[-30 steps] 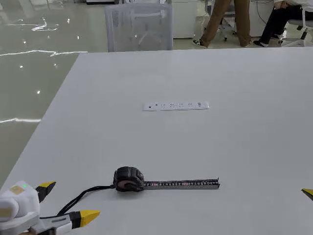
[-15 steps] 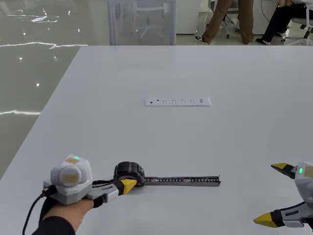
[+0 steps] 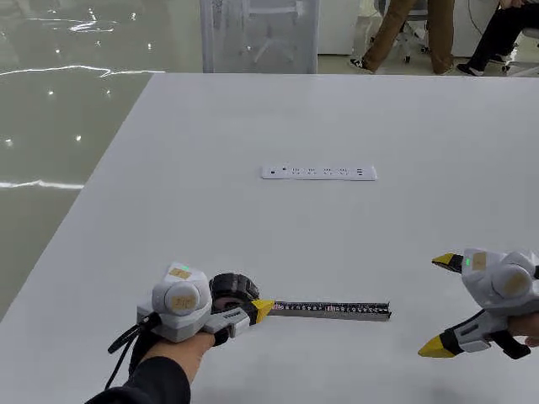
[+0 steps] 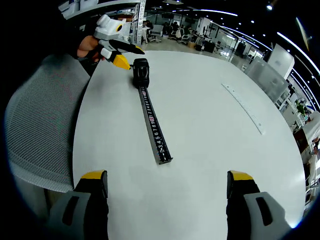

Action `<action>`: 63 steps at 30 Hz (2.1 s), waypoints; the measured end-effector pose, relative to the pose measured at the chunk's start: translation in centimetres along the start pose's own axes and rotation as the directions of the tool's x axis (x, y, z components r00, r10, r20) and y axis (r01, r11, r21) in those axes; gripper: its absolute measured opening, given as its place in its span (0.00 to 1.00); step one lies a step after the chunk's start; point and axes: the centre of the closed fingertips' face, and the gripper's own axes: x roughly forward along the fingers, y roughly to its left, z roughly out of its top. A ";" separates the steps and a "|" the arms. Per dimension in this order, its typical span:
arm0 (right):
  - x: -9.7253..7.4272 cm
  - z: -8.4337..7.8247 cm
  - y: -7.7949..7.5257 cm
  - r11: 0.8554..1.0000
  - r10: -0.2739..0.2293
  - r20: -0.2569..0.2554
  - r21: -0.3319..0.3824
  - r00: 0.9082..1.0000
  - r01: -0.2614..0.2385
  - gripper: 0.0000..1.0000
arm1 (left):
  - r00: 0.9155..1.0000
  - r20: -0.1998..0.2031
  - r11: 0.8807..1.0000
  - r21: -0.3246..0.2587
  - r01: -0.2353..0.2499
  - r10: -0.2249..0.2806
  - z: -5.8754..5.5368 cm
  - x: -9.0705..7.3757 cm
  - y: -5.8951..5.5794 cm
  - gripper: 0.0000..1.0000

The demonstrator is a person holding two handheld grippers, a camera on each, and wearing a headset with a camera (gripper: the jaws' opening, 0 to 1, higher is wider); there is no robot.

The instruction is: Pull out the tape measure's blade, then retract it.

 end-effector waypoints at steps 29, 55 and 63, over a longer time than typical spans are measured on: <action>6.1 -0.7 1.6 0.956 0.242 -0.205 -0.118 0.948 -0.269 0.28 | 0.998 0.021 0.993 -0.105 -0.056 0.059 -1.8 2.2 0.0 0.98; 6.9 -0.8 1.3 0.959 0.230 -0.311 -0.087 0.922 -0.268 0.12 | 0.989 -0.093 0.973 -0.192 -0.130 0.114 -3.0 3.2 1.1 0.68; 6.9 -0.8 1.2 0.967 0.217 -0.291 -0.067 0.932 -0.246 0.12 | 0.983 -0.132 0.974 -0.171 -0.149 0.127 -3.1 3.0 1.1 0.64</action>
